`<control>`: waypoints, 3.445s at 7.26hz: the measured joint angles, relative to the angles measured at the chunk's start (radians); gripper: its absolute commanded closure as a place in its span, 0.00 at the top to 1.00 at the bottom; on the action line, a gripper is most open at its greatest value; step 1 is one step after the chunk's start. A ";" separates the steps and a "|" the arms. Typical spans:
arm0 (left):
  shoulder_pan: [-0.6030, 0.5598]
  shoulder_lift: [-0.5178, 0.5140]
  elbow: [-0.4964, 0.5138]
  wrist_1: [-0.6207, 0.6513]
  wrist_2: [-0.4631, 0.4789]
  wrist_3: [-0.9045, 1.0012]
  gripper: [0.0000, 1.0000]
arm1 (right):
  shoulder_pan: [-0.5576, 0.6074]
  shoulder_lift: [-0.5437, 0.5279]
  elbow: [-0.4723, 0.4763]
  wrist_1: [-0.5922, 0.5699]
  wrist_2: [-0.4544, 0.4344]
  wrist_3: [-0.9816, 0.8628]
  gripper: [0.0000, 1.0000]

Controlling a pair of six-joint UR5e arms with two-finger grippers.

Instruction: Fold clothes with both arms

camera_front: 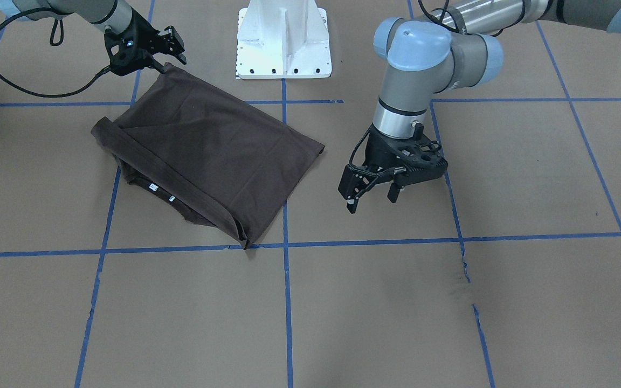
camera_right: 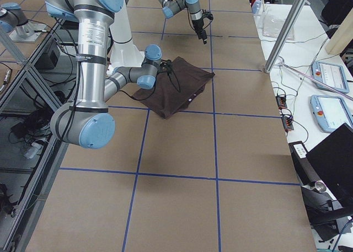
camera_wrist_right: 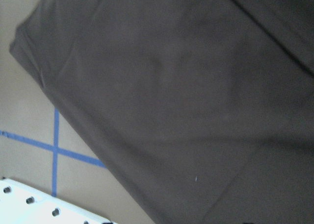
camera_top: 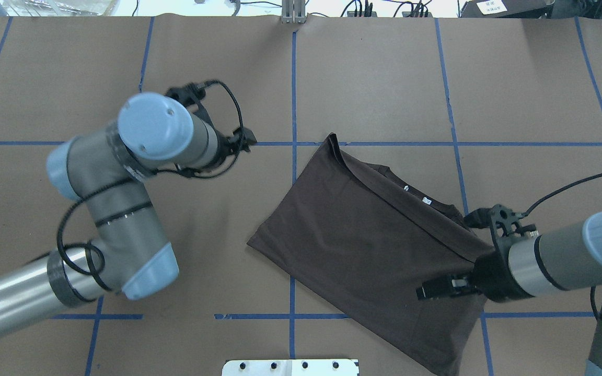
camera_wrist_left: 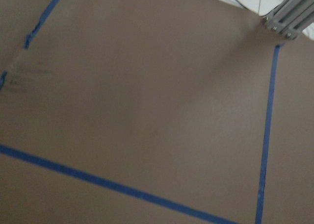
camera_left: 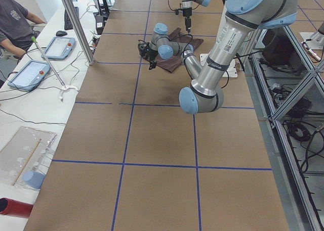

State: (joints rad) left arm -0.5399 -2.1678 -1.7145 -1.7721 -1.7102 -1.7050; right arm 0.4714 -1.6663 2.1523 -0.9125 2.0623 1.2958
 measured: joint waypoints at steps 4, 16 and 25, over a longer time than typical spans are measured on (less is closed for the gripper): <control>0.201 0.009 0.007 0.003 0.053 -0.237 0.71 | 0.140 0.056 -0.006 0.012 0.004 -0.001 1.00; 0.207 0.006 0.015 0.004 0.066 -0.255 0.00 | 0.180 0.057 -0.008 0.013 0.037 -0.001 1.00; -0.203 -0.271 0.637 -0.341 0.084 0.292 0.00 | 0.181 0.063 -0.027 0.010 0.030 0.001 1.00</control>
State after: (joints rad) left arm -0.7430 -2.4384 -1.0775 -2.1133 -1.6261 -1.4134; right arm 0.6523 -1.6034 2.1258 -0.9020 2.0927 1.2963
